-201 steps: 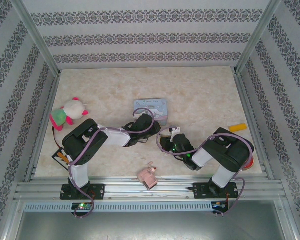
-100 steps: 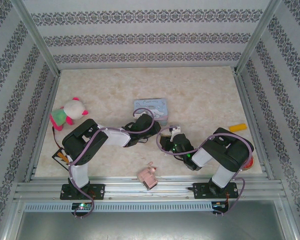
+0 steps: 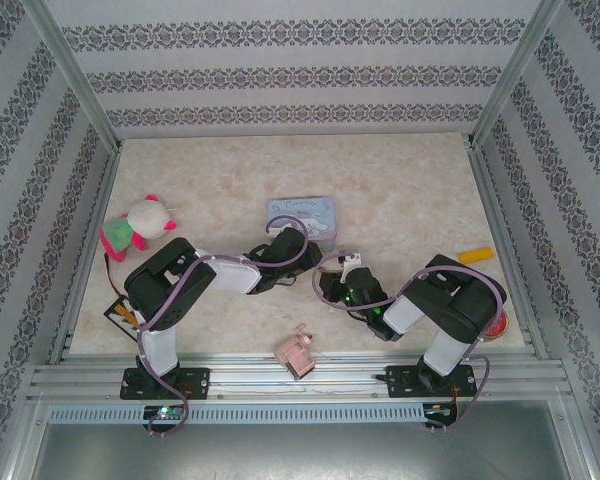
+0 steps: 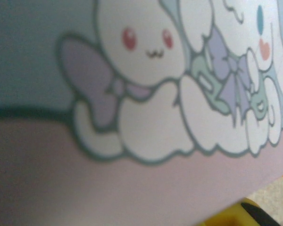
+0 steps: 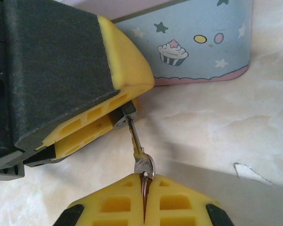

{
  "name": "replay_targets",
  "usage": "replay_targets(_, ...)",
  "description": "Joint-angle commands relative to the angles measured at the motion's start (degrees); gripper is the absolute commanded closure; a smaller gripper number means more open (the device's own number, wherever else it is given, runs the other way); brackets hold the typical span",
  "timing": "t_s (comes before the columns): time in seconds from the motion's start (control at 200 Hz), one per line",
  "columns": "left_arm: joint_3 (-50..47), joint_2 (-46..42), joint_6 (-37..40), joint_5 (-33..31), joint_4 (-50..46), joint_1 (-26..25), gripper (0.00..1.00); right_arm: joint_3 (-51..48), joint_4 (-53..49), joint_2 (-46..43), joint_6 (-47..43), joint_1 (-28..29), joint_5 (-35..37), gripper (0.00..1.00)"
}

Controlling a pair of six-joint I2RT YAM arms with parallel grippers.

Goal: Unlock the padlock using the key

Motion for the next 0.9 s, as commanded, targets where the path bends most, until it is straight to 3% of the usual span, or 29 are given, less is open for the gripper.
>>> replay_targets(0.0,0.13,-1.29,-1.36,1.23,4.55,-0.31,0.91,0.49,4.64,0.68,-0.82,0.48,0.59,1.0)
replay_targets(0.615,-0.34,-1.19,-2.59,2.17,6.15,-0.15,0.91,-0.96,7.7,1.26,-1.35,0.55,-0.78,1.0)
replay_targets(0.894,0.27,-0.93,-6.2,7.5,5.11,1.0,0.95,-1.67,7.7,1.42,-0.96,0.55,-0.54,1.0)
